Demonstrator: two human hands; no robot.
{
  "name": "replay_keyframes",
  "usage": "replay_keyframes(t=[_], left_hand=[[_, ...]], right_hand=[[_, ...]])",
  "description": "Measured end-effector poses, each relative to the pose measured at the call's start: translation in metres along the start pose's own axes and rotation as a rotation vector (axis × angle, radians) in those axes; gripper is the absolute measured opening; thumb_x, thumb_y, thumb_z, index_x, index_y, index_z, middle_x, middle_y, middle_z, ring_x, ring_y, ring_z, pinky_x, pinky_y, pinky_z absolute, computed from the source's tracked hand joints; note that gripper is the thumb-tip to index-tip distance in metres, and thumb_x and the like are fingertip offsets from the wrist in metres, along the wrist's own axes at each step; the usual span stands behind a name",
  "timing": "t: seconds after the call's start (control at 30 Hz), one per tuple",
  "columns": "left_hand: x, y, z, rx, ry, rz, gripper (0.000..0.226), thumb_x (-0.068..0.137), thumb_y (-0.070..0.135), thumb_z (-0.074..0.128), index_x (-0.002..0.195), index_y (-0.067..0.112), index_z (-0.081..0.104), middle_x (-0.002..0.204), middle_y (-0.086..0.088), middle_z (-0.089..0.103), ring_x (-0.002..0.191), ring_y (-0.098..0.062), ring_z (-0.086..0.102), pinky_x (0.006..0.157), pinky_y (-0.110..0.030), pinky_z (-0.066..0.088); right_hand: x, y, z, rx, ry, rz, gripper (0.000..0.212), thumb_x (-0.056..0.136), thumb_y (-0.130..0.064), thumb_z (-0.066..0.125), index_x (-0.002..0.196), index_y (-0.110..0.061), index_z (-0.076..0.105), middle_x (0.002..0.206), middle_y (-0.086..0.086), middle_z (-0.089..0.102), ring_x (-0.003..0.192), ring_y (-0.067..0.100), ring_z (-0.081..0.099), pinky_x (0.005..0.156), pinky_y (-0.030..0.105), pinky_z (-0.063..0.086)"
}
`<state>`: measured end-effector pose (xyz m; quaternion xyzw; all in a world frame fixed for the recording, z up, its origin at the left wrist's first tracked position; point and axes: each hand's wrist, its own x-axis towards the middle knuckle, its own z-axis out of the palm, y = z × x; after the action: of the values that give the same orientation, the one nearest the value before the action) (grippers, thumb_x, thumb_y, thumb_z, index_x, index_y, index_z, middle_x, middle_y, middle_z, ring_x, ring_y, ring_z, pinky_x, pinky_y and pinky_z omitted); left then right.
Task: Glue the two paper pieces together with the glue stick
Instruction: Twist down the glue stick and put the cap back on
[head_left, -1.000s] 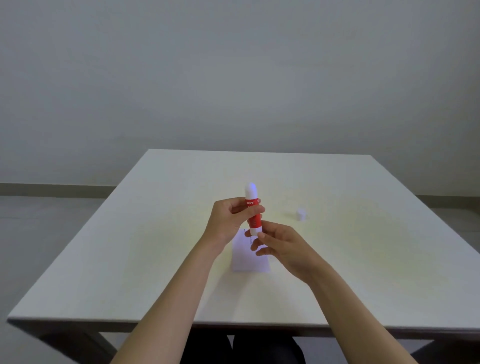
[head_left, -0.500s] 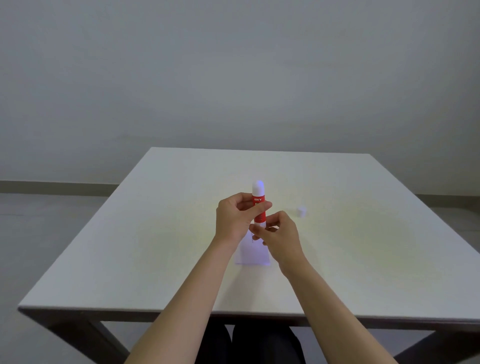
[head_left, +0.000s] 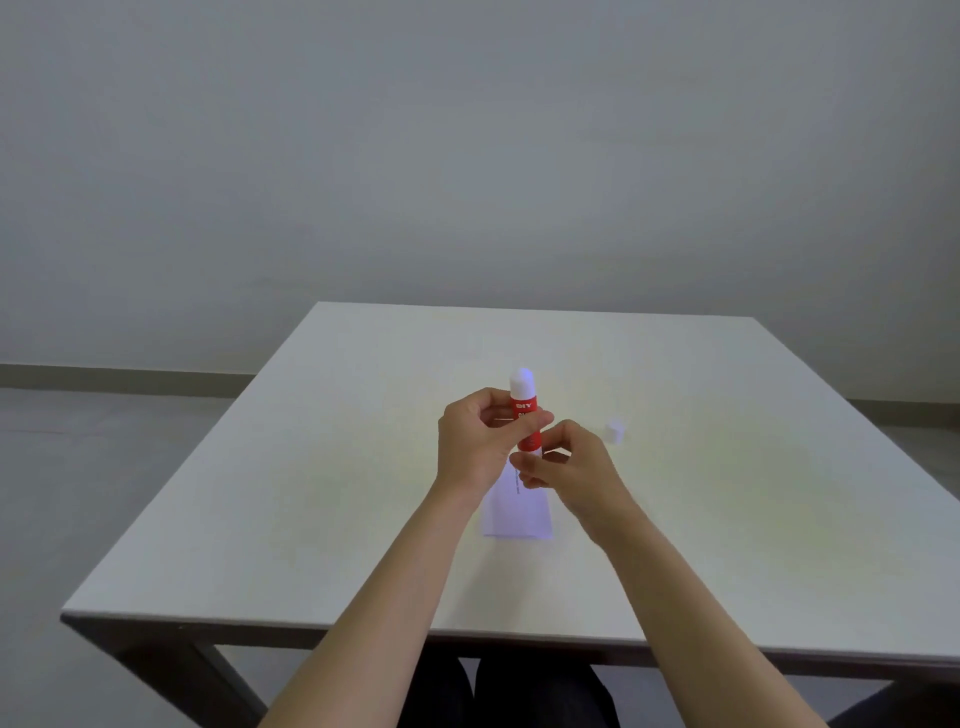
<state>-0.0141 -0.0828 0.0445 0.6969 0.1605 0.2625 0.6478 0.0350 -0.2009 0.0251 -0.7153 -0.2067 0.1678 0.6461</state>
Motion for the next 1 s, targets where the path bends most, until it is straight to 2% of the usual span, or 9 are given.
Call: replay_keyframes(t=[0.1,0.2,0.3,0.43,0.6,0.67,0.77,0.87,1.0], left_hand=[[0.001,-0.003,-0.001,0.025,0.015,-0.009,0.020,0.062,0.025,0.084,0.073,0.016,0.071,0.066,0.006,0.073,0.066,-0.009,0.069,0.065,-0.020,0.050],[0.003,-0.003,-0.007,0.034,0.006,-0.005,0.017,0.064,0.024,0.084,0.072,0.017,0.070,0.062,0.009,0.070,0.063,-0.008,0.067,0.061,-0.015,0.050],[0.003,-0.002,-0.011,0.013,-0.024,-0.007,0.018,0.064,0.022,0.084,0.072,0.015,0.070,0.060,0.008,0.069,0.059,-0.010,0.066,0.057,-0.015,0.049],[0.000,-0.002,-0.008,0.013,-0.027,0.007,0.016,0.064,0.022,0.084,0.072,0.016,0.070,0.062,0.007,0.071,0.059,-0.011,0.066,0.060,-0.018,0.051],[-0.004,-0.004,0.001,0.041,0.010,-0.013,0.021,0.062,0.026,0.084,0.074,0.016,0.071,0.068,0.006,0.073,0.067,-0.010,0.069,0.065,-0.023,0.049],[-0.005,-0.004,0.001,0.062,0.021,-0.012,0.019,0.062,0.027,0.084,0.073,0.019,0.070,0.066,0.008,0.072,0.066,-0.009,0.069,0.065,-0.022,0.048],[-0.003,-0.001,-0.004,0.093,0.034,0.006,0.017,0.063,0.028,0.084,0.071,0.022,0.070,0.065,0.009,0.072,0.067,-0.008,0.069,0.066,-0.023,0.051],[-0.003,0.001,-0.006,0.089,0.016,0.018,0.016,0.064,0.028,0.084,0.070,0.024,0.069,0.061,0.010,0.070,0.060,-0.007,0.067,0.063,-0.019,0.051],[-0.007,-0.002,-0.003,0.104,0.006,0.021,0.016,0.063,0.027,0.083,0.070,0.022,0.070,0.061,0.010,0.071,0.059,-0.005,0.067,0.056,-0.011,0.047]], right_hand=[[-0.002,0.000,0.007,-0.090,0.048,0.009,0.030,0.076,-0.012,0.076,0.092,-0.003,0.052,0.077,0.003,0.064,0.060,0.022,0.066,0.072,0.041,0.056],[-0.001,-0.005,-0.006,-0.041,-0.228,0.050,0.033,0.088,-0.023,0.066,0.115,-0.010,0.054,0.098,0.004,0.064,0.072,0.020,0.070,0.078,0.036,0.056],[0.000,-0.008,-0.016,-0.014,-0.473,0.068,0.022,0.095,-0.024,0.056,0.112,-0.013,0.064,0.092,-0.002,0.069,0.080,0.022,0.070,0.081,0.030,0.055],[0.000,-0.004,-0.009,-0.083,-0.223,0.025,0.015,0.084,-0.016,0.069,0.094,-0.005,0.069,0.074,0.001,0.069,0.065,0.017,0.067,0.072,0.032,0.049],[-0.009,0.003,0.018,-0.380,0.221,-0.010,0.039,0.074,-0.028,0.079,0.068,-0.019,0.041,0.064,-0.006,0.053,0.057,0.011,0.051,0.054,0.026,0.036],[-0.010,0.003,0.018,-0.425,0.194,-0.034,0.036,0.075,-0.033,0.077,0.073,-0.020,0.044,0.066,-0.006,0.052,0.057,0.012,0.051,0.055,0.027,0.038],[-0.009,-0.004,0.007,-0.255,-0.152,0.003,0.025,0.087,-0.028,0.066,0.104,-0.013,0.056,0.088,-0.002,0.062,0.066,0.015,0.065,0.066,0.025,0.045],[-0.010,-0.008,-0.008,-0.118,-0.390,0.020,0.019,0.095,-0.022,0.054,0.106,-0.010,0.065,0.092,0.000,0.072,0.076,0.016,0.071,0.073,0.024,0.048],[-0.005,-0.004,-0.006,-0.217,-0.136,0.023,0.018,0.078,-0.019,0.075,0.088,-0.005,0.070,0.067,0.002,0.072,0.061,0.015,0.068,0.066,0.025,0.047]])
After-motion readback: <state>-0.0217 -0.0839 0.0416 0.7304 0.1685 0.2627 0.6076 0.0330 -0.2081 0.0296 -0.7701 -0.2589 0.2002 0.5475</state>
